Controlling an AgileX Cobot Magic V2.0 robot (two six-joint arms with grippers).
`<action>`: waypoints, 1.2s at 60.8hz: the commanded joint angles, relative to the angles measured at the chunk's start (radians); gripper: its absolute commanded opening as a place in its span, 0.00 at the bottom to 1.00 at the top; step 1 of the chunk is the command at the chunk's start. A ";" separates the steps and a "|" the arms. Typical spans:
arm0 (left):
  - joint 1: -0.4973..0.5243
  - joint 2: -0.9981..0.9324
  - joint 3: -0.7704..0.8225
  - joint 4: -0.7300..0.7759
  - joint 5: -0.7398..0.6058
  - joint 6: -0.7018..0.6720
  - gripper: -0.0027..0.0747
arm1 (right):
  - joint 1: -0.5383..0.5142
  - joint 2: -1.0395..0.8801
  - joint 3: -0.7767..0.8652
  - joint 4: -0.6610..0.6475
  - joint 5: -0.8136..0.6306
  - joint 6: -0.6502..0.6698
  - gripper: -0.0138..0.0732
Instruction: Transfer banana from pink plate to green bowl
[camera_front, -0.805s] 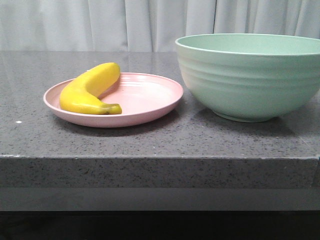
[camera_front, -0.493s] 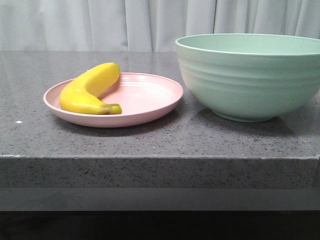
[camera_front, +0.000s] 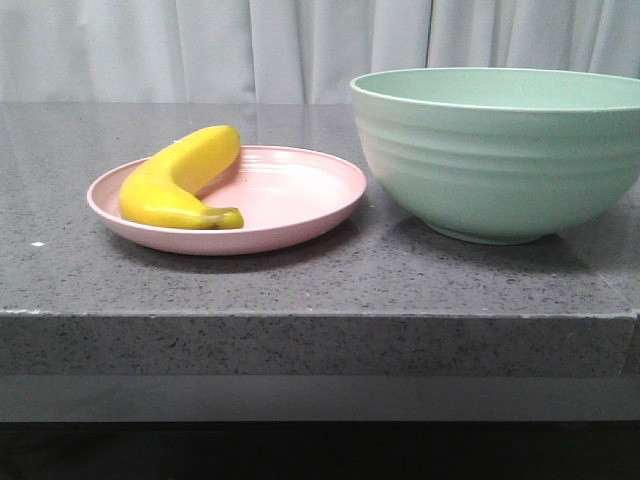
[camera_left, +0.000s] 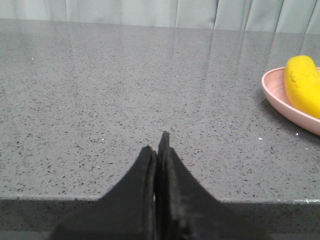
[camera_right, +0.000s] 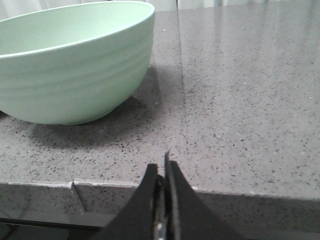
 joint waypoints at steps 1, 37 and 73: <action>0.001 -0.019 0.003 -0.010 -0.080 -0.003 0.01 | -0.006 -0.022 0.000 -0.001 -0.085 -0.002 0.09; 0.001 -0.017 -0.025 0.026 -0.206 -0.002 0.01 | -0.006 -0.022 -0.041 0.015 -0.079 -0.002 0.09; 0.001 0.426 -0.525 -0.020 -0.004 -0.002 0.01 | -0.006 0.379 -0.549 0.010 0.071 -0.002 0.09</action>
